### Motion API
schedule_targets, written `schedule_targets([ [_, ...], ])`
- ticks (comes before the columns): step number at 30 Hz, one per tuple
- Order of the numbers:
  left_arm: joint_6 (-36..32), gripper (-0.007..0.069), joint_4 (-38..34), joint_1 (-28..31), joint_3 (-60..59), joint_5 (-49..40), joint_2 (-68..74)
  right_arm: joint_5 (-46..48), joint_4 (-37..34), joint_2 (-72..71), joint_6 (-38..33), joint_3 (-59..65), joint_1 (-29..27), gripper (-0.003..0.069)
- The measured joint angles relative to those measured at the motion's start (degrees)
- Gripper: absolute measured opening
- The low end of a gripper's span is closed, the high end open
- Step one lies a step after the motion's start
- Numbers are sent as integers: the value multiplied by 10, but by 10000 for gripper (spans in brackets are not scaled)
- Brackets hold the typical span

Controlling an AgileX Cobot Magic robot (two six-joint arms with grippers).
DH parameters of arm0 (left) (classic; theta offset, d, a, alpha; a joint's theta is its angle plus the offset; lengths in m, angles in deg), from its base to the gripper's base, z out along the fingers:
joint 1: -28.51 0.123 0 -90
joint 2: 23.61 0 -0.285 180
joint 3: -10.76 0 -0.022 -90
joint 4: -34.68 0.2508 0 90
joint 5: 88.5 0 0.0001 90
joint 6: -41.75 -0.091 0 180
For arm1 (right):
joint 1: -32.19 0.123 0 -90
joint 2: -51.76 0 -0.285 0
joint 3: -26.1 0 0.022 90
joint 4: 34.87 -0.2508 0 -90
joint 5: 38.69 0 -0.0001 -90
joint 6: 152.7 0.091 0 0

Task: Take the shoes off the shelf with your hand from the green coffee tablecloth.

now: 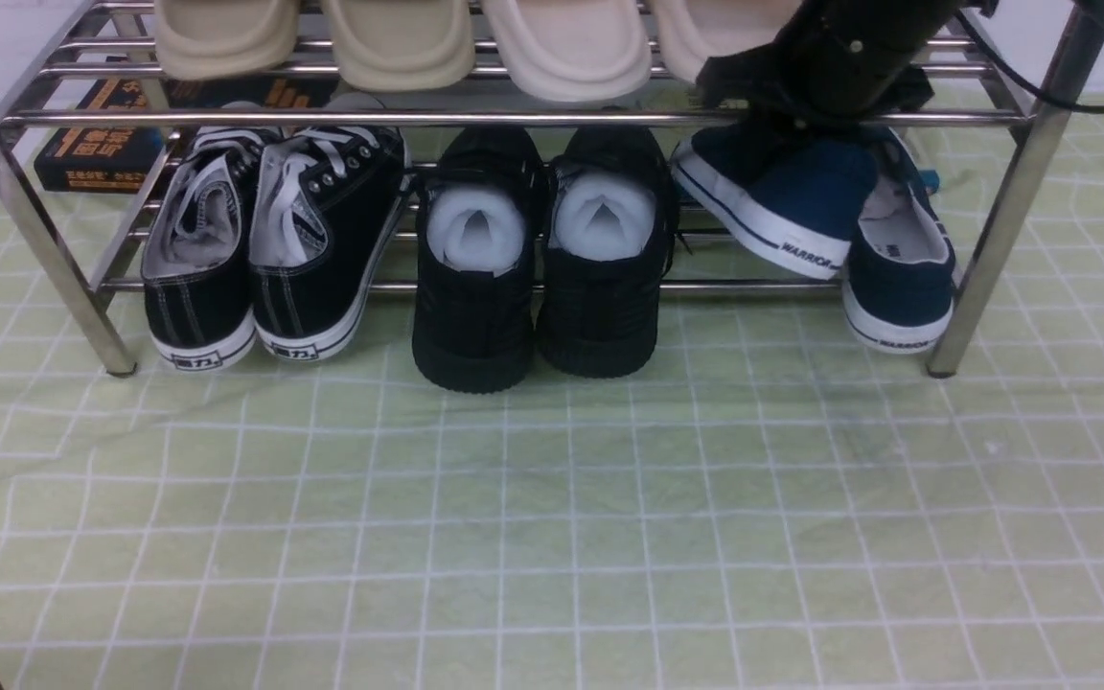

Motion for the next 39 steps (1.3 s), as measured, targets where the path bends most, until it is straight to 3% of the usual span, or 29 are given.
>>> schedule_targets([
  [13, 0, 242, 0, 0, 0, 0, 0, -2, 115, -66, 70, 79, 81, 95],
  [24, 0, 242, 0, 0, 0, 0, 0, -9, 138, -142, 79, 220, 105, 105],
  [31, 0, 242, 0, 0, 0, 0, 0, -10, 150, -219, 108, 312, 155, 108],
  [39, 0, 242, 0, 0, 0, 0, 0, -10, 169, -343, 186, 462, 231, 111],
])
